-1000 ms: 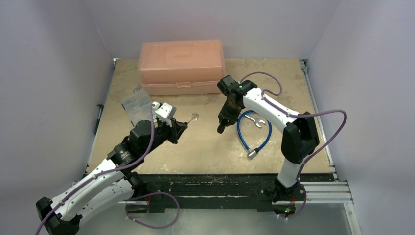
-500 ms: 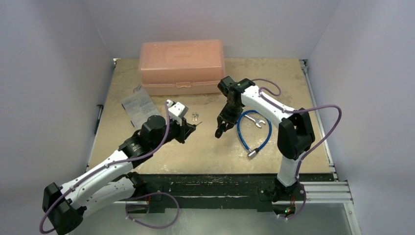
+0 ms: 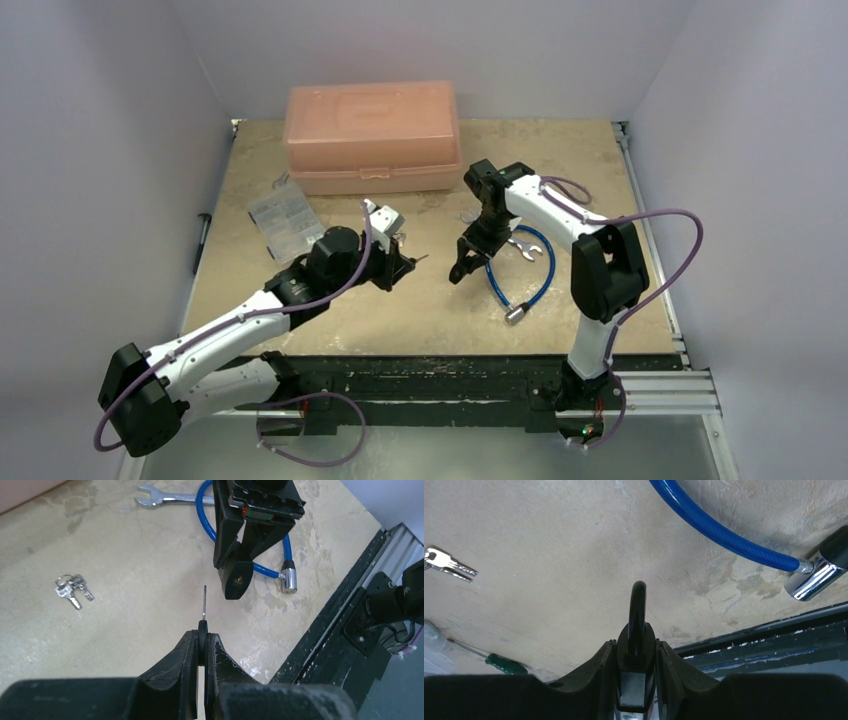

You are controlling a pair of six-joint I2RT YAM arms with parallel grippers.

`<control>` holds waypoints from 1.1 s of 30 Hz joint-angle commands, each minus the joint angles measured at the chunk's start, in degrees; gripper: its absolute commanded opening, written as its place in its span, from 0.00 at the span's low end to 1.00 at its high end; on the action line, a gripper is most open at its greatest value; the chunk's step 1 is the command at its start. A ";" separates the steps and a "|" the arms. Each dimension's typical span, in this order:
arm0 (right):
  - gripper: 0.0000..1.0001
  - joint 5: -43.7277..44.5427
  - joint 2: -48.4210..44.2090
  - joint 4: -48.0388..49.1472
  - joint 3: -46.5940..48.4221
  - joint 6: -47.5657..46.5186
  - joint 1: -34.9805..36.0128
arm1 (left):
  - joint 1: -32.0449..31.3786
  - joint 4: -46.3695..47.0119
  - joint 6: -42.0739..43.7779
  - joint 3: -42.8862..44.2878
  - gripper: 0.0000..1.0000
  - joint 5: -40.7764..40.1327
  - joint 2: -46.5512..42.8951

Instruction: Unlock with the key

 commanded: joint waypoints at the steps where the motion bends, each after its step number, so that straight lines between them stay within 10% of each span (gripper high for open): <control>1: 0.00 -5.29 -3.64 -0.74 -1.09 1.93 -1.19 | -2.66 2.36 0.53 2.11 0.00 0.59 0.97; 33: 0.00 -5.93 -4.15 -0.46 -3.99 1.18 -2.45 | -16.31 9.38 0.46 4.89 0.00 -11.53 16.75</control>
